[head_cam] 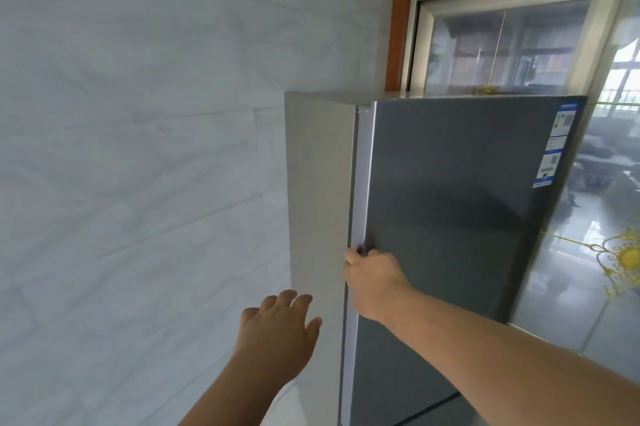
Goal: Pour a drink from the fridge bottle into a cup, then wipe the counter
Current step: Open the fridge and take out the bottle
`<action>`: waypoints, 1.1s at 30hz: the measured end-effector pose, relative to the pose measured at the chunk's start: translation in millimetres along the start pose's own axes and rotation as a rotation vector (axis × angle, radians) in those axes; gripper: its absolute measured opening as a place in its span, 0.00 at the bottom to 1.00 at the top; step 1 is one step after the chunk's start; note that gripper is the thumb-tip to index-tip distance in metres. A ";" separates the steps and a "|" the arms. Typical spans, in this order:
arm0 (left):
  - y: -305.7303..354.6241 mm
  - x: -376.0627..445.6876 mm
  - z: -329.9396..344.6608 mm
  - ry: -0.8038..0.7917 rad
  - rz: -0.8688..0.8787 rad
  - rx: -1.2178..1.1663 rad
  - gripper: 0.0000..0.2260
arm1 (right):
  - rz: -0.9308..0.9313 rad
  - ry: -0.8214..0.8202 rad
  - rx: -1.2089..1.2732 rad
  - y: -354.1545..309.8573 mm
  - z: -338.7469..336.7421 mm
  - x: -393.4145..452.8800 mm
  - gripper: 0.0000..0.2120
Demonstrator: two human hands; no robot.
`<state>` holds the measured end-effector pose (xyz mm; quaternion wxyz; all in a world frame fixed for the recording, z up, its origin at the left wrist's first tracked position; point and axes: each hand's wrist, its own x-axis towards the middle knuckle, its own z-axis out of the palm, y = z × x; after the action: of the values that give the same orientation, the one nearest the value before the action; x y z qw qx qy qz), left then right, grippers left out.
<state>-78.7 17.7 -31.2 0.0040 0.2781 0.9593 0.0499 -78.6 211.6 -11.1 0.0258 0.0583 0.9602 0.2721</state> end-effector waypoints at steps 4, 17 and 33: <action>9.7 4.9 4.6 -0.018 0.018 -0.013 0.25 | 0.006 0.027 0.029 -3.8 17.1 -6.2 0.29; 17.7 20.8 29.0 -0.032 0.120 -0.130 0.25 | 0.069 -0.034 -0.017 -23.9 8.8 -12.9 0.33; 118.5 37.2 114.0 -0.168 0.473 -0.697 0.36 | 0.393 0.108 0.394 -1.7 42.7 -151.8 0.24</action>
<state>-43.0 147.8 -132.3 0.1644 0.4757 0.7912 0.3475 75.2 213.2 -45.5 -0.0905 0.2327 0.9648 0.0829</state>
